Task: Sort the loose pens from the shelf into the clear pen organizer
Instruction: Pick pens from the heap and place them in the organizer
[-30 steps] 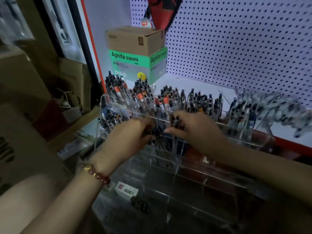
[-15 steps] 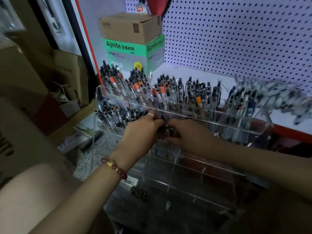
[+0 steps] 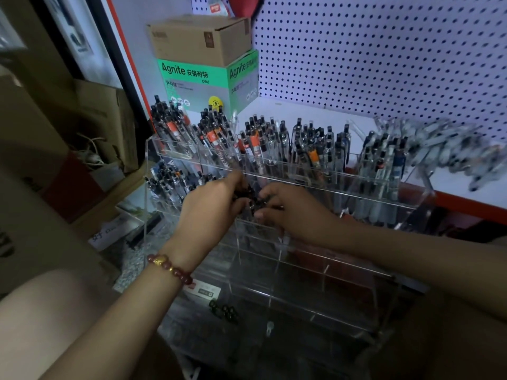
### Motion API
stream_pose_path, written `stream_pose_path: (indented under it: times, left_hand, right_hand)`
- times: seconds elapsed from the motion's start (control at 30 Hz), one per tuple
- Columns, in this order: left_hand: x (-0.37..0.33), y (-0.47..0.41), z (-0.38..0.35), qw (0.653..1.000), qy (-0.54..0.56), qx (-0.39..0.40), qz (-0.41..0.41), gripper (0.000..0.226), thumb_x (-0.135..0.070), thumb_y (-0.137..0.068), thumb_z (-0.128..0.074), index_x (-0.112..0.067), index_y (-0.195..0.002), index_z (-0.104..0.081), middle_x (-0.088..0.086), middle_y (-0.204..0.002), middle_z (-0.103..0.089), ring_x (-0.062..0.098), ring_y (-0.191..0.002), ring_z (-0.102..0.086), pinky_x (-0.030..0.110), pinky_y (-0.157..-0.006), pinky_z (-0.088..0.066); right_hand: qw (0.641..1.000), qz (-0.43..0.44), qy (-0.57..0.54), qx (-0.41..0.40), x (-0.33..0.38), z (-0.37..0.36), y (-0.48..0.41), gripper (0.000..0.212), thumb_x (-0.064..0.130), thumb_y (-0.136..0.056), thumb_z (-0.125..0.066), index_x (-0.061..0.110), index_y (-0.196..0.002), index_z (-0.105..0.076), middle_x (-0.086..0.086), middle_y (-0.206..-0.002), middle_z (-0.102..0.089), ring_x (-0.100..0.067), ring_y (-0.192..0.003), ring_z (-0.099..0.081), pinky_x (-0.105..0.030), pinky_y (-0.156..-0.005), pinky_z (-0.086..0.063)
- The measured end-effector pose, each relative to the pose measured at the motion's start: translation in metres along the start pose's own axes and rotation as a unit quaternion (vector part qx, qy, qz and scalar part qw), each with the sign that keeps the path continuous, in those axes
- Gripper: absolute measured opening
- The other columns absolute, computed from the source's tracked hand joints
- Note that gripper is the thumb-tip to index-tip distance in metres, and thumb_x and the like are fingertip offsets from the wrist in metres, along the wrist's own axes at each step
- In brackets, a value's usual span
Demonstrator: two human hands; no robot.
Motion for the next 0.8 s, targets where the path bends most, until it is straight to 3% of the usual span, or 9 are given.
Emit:
stream_pose_path:
  times: [0.07,0.17,0.23,0.33,0.5,0.67,0.8]
  left_hand:
    - [0.004,0.000,0.000,0.999,0.043,-0.007,0.015,0.024,-0.030,-0.089,-0.063,-0.022,-0.109,-0.053,-0.001,-0.093,-0.070,0.023,-0.082,-0.066,0.041,-0.065,-0.054]
    - [0.005,0.001,0.003,0.997,0.070,-0.020,0.024,0.018,-0.037,-0.093,-0.054,-0.022,-0.103,-0.055,-0.002,-0.084,-0.069,0.021,-0.074,-0.065,0.040,-0.061,-0.053]
    - [0.001,0.003,0.006,0.997,0.068,-0.016,0.022,0.027,-0.047,-0.092,-0.051,-0.022,-0.099,-0.055,-0.004,-0.079,-0.066,0.018,-0.068,-0.062,0.032,-0.054,-0.048]
    - [-0.004,0.005,0.005,0.999,0.033,0.020,0.022,0.041,-0.049,-0.078,-0.071,-0.024,-0.105,-0.054,-0.008,-0.090,-0.065,0.014,-0.074,-0.060,0.026,-0.052,-0.039]
    - [-0.004,0.004,0.004,0.998,0.039,0.028,0.036,0.043,-0.034,-0.077,-0.077,-0.024,-0.111,-0.053,-0.005,-0.101,-0.066,0.016,-0.082,-0.060,0.026,-0.058,-0.039]
    - [-0.005,0.004,0.020,0.998,-0.052,0.015,0.020,0.040,-0.048,-0.077,-0.072,-0.028,-0.106,-0.054,-0.007,-0.094,-0.067,0.018,-0.085,-0.064,0.027,-0.058,-0.042]
    - [-0.017,-0.005,0.058,0.996,-0.033,-0.079,-0.009,0.035,-0.061,-0.082,-0.052,-0.029,-0.093,-0.060,-0.011,-0.081,-0.068,0.011,-0.069,-0.064,0.023,-0.051,-0.041]
  right_hand:
    - [0.999,0.005,0.032,0.002,0.001,-0.001,0.001,0.023,0.020,-0.090,-0.064,0.019,-0.111,-0.053,-0.002,-0.094,-0.069,0.001,-0.056,-0.058,-0.029,-0.059,-0.050]
    - [0.985,0.020,0.173,-0.019,0.003,0.003,0.003,0.027,0.027,-0.093,-0.060,0.023,-0.118,-0.051,0.001,-0.101,-0.069,-0.017,-0.087,-0.063,-0.035,-0.077,-0.051]
    - [0.976,0.018,0.216,-0.030,0.003,0.005,0.005,0.030,0.030,-0.092,-0.059,0.024,-0.120,-0.050,0.002,-0.107,-0.068,-0.020,-0.098,-0.061,-0.033,-0.077,-0.047]
    - [0.969,0.013,0.247,-0.024,0.001,0.003,0.005,0.031,0.029,-0.092,-0.059,0.023,-0.121,-0.051,0.000,-0.110,-0.068,-0.023,-0.104,-0.061,-0.032,-0.076,-0.046]
    - [0.971,0.025,0.238,0.003,-0.002,0.001,0.004,0.033,0.018,-0.092,-0.053,0.024,-0.124,-0.051,-0.001,-0.109,-0.069,-0.025,-0.101,-0.062,-0.040,-0.082,-0.052]
    - [0.957,0.058,0.284,0.005,0.014,0.014,0.015,0.036,0.020,-0.094,-0.049,0.025,-0.130,-0.049,-0.001,-0.114,-0.067,-0.022,-0.101,-0.061,-0.036,-0.081,-0.052]
    - [0.960,0.131,0.242,-0.046,0.047,0.052,0.032,0.018,0.023,-0.096,-0.051,0.027,-0.109,-0.062,0.011,-0.094,-0.069,0.000,-0.071,-0.062,-0.022,-0.063,-0.051]
Point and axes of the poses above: each hand's wrist, its own y-axis away from the middle knuckle, its own z-axis out of the back of the hand, x = y × z, the point moved 4 cm from there along -y, towards the middle knuckle
